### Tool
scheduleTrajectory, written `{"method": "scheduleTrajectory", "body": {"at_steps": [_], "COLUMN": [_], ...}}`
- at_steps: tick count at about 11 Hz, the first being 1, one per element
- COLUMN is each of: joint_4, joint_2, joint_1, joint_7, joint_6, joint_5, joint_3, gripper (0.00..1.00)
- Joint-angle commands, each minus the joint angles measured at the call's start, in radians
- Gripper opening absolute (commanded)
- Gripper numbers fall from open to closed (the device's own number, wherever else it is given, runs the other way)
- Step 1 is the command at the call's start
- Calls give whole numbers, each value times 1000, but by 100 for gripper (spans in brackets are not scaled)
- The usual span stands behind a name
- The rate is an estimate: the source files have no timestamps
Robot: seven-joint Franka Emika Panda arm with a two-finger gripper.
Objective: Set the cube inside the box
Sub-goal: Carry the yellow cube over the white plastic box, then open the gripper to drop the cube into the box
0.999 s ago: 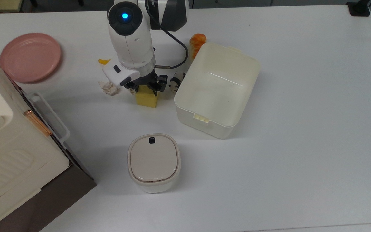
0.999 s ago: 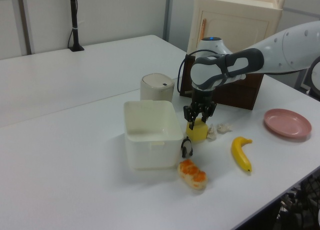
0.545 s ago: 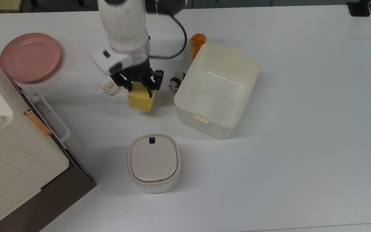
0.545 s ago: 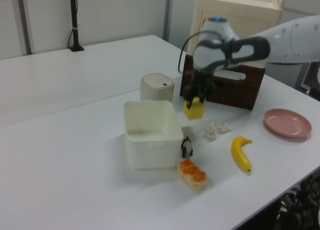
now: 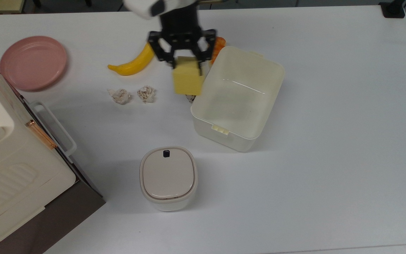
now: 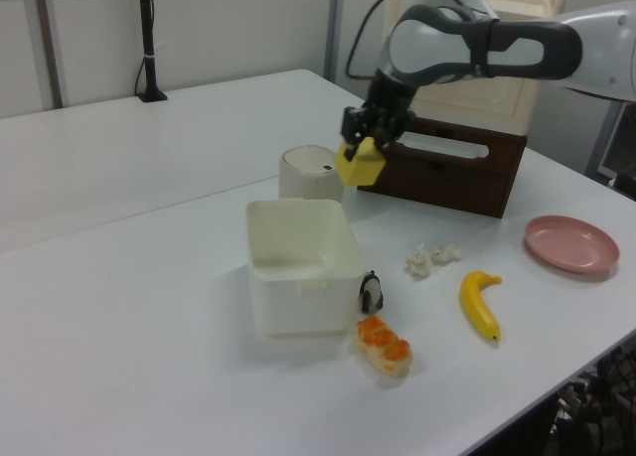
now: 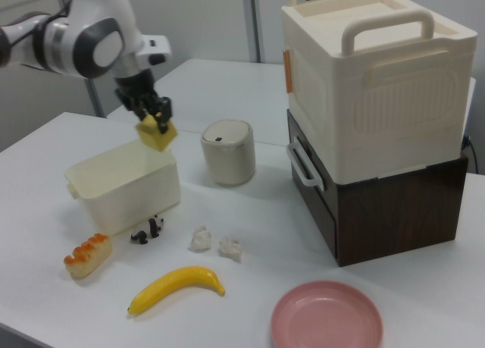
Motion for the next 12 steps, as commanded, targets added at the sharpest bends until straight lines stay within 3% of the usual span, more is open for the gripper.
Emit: {"method": "scheduleTrajectory", "body": {"at_steps": [1,2,3,9,12], "joint_4": [-11,-11,-13,-11,-8], "joint_2": [-11,-7,-5,-13,-68], "joint_1": [111,145,167,155,72], "joint_7": [13,13,13,11,13], "joint_6": [-28,-26,-26,-78,-224], "joint_5": [16,16,9,0,-23], "joint_3": [-5,-5,-1,-4,-8], "gripper": [47,53,100,100,100]}}
